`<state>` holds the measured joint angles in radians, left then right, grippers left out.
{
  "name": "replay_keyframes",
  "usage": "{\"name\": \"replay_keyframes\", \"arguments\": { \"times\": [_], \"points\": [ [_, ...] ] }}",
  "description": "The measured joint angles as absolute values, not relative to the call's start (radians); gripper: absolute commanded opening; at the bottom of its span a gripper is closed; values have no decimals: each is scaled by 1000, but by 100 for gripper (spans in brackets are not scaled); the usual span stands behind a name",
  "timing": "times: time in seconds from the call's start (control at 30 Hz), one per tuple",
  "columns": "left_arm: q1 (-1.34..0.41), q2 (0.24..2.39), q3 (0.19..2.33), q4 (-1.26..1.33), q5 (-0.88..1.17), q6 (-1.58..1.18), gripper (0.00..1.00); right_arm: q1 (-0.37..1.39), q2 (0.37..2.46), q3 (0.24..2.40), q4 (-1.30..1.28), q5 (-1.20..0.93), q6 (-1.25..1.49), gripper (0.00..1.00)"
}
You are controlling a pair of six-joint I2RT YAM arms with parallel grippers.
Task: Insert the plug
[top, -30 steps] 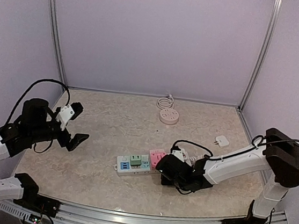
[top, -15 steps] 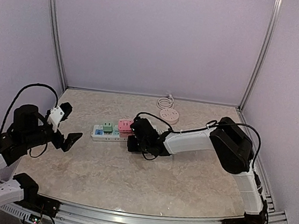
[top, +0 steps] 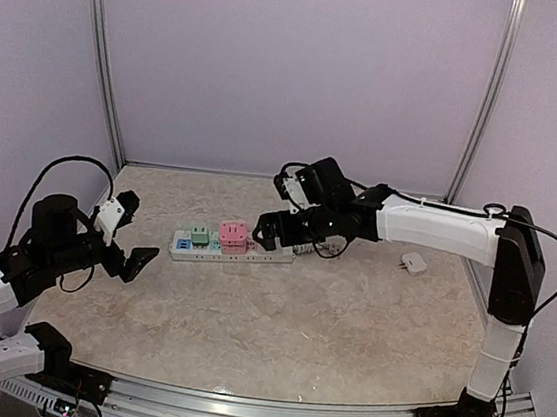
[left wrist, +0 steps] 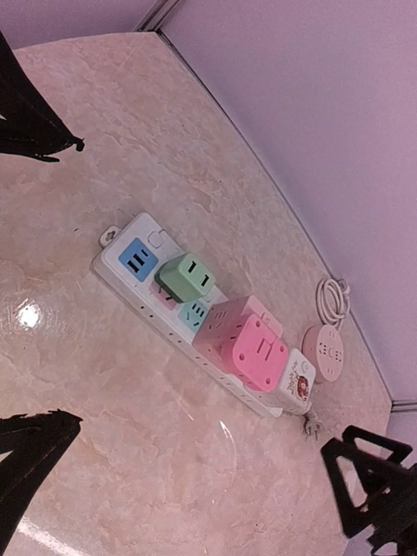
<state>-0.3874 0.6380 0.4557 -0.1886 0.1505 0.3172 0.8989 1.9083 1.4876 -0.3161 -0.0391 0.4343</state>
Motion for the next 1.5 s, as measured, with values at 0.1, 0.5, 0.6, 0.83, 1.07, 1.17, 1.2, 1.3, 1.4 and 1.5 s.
{"name": "replay_keyframes", "arguments": {
  "times": [0.1, 0.5, 0.6, 0.83, 1.07, 1.17, 1.2, 1.3, 1.4, 1.5],
  "points": [
    [-387, 650, 453, -179, 154, 289, 99, 769, 1950, 1679, -435, -21, 425, 100],
    [-331, 657, 450, -176, 161, 243, 98, 553, 2541, 2413, -751, 222, 353, 100],
    [-329, 664, 443, -171, 176, 243, 98, 561, 2587, 2413, -745, 208, 325, 100],
    [-328, 672, 440, -167, 194, 243, 98, 564, 2648, 2449, -708, 238, 295, 100],
    [-328, 682, 439, -164, 204, 243, 97, 568, 2701, 2505, -683, 271, 250, 97],
    [-328, 682, 437, -164, 205, 243, 97, 568, 2702, 2508, -683, 272, 244, 96],
    [-328, 682, 437, -163, 205, 243, 97, 569, 2702, 2505, -682, 272, 244, 93],
    [-328, 682, 437, -163, 205, 244, 97, 571, 2683, 2465, -674, 275, 246, 80],
    [-327, 682, 437, -163, 205, 250, 97, 578, 2609, 2336, -658, 287, 254, 72],
    [-327, 681, 436, -163, 205, 255, 98, 581, 2505, 2165, -641, 299, 264, 67]
  ]
}}
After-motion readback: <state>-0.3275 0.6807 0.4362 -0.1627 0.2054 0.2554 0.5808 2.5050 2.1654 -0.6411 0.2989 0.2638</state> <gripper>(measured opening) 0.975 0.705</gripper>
